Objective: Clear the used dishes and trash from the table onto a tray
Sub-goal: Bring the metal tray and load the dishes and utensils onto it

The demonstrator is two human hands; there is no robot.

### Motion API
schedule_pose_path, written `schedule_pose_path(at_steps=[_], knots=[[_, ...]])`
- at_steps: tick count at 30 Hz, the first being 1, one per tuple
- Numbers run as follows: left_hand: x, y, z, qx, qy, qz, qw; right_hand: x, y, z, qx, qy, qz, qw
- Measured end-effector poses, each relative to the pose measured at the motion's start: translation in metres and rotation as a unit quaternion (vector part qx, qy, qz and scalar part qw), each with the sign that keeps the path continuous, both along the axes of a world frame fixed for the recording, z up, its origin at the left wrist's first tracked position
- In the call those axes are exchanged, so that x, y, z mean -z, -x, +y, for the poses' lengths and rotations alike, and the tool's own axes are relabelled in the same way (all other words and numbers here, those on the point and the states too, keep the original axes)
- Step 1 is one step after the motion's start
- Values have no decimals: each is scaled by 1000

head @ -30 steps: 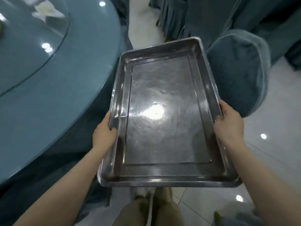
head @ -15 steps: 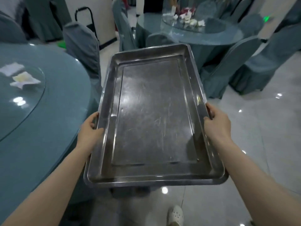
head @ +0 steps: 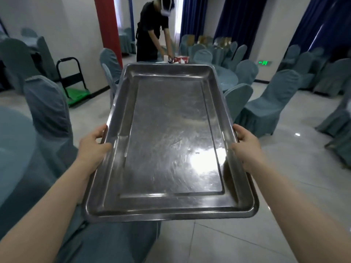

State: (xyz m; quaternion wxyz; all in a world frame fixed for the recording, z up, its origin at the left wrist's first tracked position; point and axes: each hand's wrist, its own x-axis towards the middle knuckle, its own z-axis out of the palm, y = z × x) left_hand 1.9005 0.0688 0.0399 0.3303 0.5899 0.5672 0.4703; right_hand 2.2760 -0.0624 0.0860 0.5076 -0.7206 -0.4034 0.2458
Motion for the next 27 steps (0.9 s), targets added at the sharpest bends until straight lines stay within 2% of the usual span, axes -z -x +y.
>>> schedule_pose_path(at_steps=[3, 8, 10, 17, 22, 27], knots=[[-1, -47, 26, -1, 1, 16, 1000, -5, -62, 27, 5, 39, 49, 998], [5, -101, 68, -4, 2, 39, 999, -8, -126, 84, 17, 20, 255, 967], [8, -118, 87, -18, 8, 40, 999, -8, -144, 114, 32, 26, 298, 954], [31, -161, 166, -70, 38, 31, 996, 7, -188, 235, 19, 27, 310, 950], [25, -182, 210, -117, 52, 28, 991, 9, -212, 315, -2, 34, 296, 955], [20, -188, 246, -163, 56, 1, 985, 11, -217, 397, -97, 33, 214, 971]])
